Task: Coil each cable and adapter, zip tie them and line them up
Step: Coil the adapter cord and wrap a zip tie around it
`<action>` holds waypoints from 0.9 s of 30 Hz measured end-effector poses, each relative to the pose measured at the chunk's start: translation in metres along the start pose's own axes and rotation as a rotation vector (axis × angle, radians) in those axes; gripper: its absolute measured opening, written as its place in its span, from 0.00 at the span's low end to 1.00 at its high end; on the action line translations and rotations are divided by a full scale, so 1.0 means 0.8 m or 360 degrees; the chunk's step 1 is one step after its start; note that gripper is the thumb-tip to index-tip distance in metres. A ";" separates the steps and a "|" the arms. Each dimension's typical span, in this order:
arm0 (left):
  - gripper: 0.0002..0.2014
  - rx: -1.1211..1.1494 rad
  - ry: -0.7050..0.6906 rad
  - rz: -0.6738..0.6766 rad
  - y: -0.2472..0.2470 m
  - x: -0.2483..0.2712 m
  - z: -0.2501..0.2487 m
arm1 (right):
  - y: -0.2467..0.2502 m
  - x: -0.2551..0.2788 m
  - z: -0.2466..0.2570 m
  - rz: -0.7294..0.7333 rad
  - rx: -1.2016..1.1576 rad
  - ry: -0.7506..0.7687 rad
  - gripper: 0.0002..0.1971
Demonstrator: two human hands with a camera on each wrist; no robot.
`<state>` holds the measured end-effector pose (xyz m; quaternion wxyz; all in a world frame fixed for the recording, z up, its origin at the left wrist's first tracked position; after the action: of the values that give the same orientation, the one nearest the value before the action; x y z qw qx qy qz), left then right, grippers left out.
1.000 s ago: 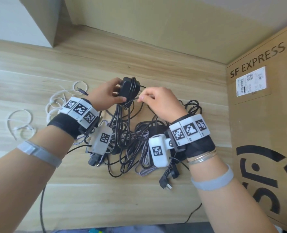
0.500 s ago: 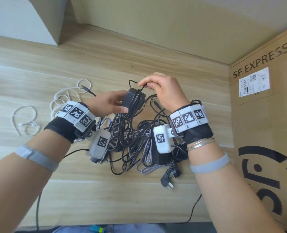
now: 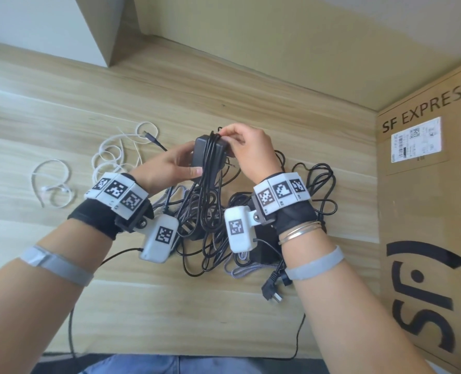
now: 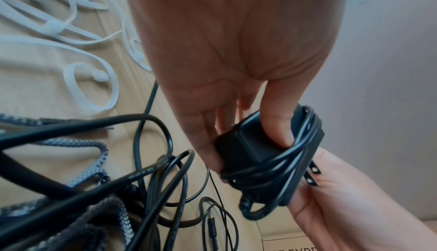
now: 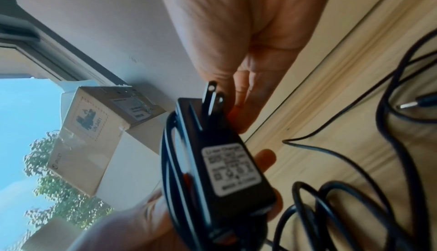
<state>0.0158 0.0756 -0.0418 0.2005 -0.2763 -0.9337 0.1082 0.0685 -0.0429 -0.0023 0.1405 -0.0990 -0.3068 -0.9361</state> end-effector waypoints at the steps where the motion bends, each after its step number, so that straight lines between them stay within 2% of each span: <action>1: 0.27 0.0075 0.0001 -0.0009 0.002 0.002 0.002 | -0.003 -0.001 0.000 -0.0003 -0.0032 -0.0013 0.07; 5: 0.32 0.0155 -0.0019 -0.0037 0.013 0.011 0.003 | -0.018 -0.007 -0.001 0.0012 -0.0124 -0.0064 0.08; 10: 0.22 0.0163 -0.0038 -0.0049 0.030 0.026 0.001 | -0.040 -0.011 0.010 0.0056 -0.0244 -0.0093 0.08; 15: 0.36 0.0215 -0.0069 -0.0095 0.047 0.045 -0.005 | -0.063 -0.013 0.023 0.0107 -0.0311 -0.0071 0.07; 19: 0.28 0.0324 -0.0106 -0.0144 0.063 0.059 -0.005 | -0.091 -0.023 0.023 0.0175 -0.0433 -0.0092 0.11; 24: 0.19 0.0301 -0.0088 -0.0323 0.095 0.076 -0.003 | -0.133 -0.037 0.024 0.0283 -0.0440 -0.0238 0.13; 27: 0.16 0.0333 -0.0094 -0.0398 0.109 0.085 -0.004 | -0.162 -0.041 0.035 0.0381 -0.0137 -0.0166 0.15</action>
<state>0.0058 0.1859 -0.0448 0.2124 -0.1321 -0.9500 0.1870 0.0605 0.0810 -0.0598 0.2308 -0.1895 -0.2593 -0.9185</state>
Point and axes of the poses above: each hand's wrist, its own x-axis away from the middle knuckle, its own y-axis out of the back of the hand, z = x × y, the point moved 8 cm from there along -x, towards the middle knuckle, and after that the axes turned 3 degrees about z, right-handed, at the moved point
